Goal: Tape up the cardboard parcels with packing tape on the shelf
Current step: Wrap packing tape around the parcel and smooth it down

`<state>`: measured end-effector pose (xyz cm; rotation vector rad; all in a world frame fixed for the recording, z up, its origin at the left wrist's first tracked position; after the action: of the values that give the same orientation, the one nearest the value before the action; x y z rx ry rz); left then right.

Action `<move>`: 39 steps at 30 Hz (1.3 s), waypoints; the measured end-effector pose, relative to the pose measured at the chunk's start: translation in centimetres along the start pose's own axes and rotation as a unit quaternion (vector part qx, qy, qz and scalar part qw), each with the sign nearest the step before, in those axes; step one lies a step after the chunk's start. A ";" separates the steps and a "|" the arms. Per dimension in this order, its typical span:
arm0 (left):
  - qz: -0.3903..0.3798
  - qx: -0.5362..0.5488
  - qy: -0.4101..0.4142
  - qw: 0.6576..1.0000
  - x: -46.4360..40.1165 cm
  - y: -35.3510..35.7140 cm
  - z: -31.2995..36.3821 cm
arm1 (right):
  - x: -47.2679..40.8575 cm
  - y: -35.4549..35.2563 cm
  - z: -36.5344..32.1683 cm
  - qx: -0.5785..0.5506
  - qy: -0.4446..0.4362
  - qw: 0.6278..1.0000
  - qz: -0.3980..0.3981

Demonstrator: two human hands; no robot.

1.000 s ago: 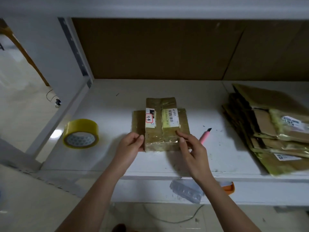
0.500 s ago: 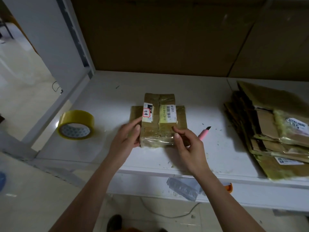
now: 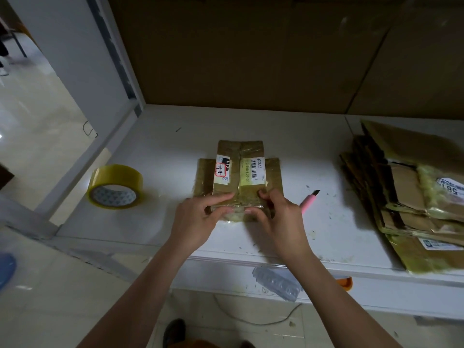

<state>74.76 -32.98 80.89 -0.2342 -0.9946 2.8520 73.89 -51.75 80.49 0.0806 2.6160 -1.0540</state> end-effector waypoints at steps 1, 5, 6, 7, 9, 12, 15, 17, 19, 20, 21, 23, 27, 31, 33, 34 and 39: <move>-0.006 -0.003 0.005 1.000 -0.1 0.0 -0.3 | 0.0 -0.1 0.1 0.001 -0.006 1.000 -0.003; -0.036 0.005 0.014 0.999 -0.6 -0.3 -1.2 | -0.1 -0.5 0.6 -0.001 -0.014 1.000 -0.018; -0.041 0.012 0.017 0.999 -0.7 -0.4 -1.1 | -0.2 -0.6 0.7 -0.001 -0.014 1.000 -0.025; -0.051 0.017 0.020 0.998 -0.8 -0.5 -1.1 | -0.2 -0.6 0.8 0.001 -0.015 0.999 -0.031; -0.084 0.027 0.014 0.996 -0.9 -0.7 -1.4 | -0.4 -0.6 0.7 0.007 -0.013 0.999 -0.047; -0.178 0.079 -0.024 0.981 -1.3 -1.7 -2.2 | -0.6 -1.4 0.8 -0.038 0.021 0.993 -0.110; -0.288 0.123 -0.039 0.949 -1.7 -3.4 -2.1 | -1.1 -3.6 1.9 -0.156 0.069 0.966 -0.192; -0.327 0.138 -0.050 0.934 -2.1 -4.3 -1.9 | -1.1 -4.5 2.6 -0.241 0.099 0.935 -0.241; -0.342 0.134 -0.043 0.929 -2.5 -4.6 -2.1 | -1.0 -4.5 2.9 -0.288 0.115 0.914 -0.262; -0.344 0.145 -0.041 0.927 -2.6 -4.6 -2.2 | -1.0 -4.3 3.1 -0.302 0.121 0.909 -0.261; -0.342 0.161 -0.043 0.925 -2.7 -4.6 -2.4 | -1.0 -4.1 3.1 -0.315 0.128 0.905 -0.254; -0.332 0.182 -0.043 0.925 -2.7 -4.3 -2.4 | -1.0 -3.7 3.0 -0.334 0.139 0.903 -0.232; -0.275 0.189 -0.038 0.942 -2.6 -3.8 -2.1 | -0.9 -3.0 2.7 -0.320 0.132 0.921 -0.175; -0.179 0.170 -0.034 0.969 -1.9 -2.7 -2.0 | -0.6 -1.8 2.6 -0.261 0.079 0.957 -0.103; -0.129 0.160 -0.028 0.978 -1.5 -2.0 -2.1 | -0.2 -1.0 2.6 -0.209 0.055 0.974 -0.069; -0.110 0.160 -0.027 0.981 -1.3 -1.7 -2.1 | 0.0 -0.7 2.6 -0.176 0.042 0.982 -0.056; -0.143 0.192 -0.040 0.970 -1.2 -2.0 -1.5 | -0.2 -1.5 2.5 -0.183 0.080 0.974 -0.103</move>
<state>76.29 -30.67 81.07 0.0580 -0.4241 2.7242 74.53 -54.52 79.91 -0.2008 2.9708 -0.6280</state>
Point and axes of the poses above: each hand's wrist, its own x-axis away from the middle knuckle, its own y-axis out of the palm, z = x × y, the point moved 1 cm from there along -x, towards the middle knuckle, and after that the axes turned 5 degrees about -z, right-handed, at the moved point
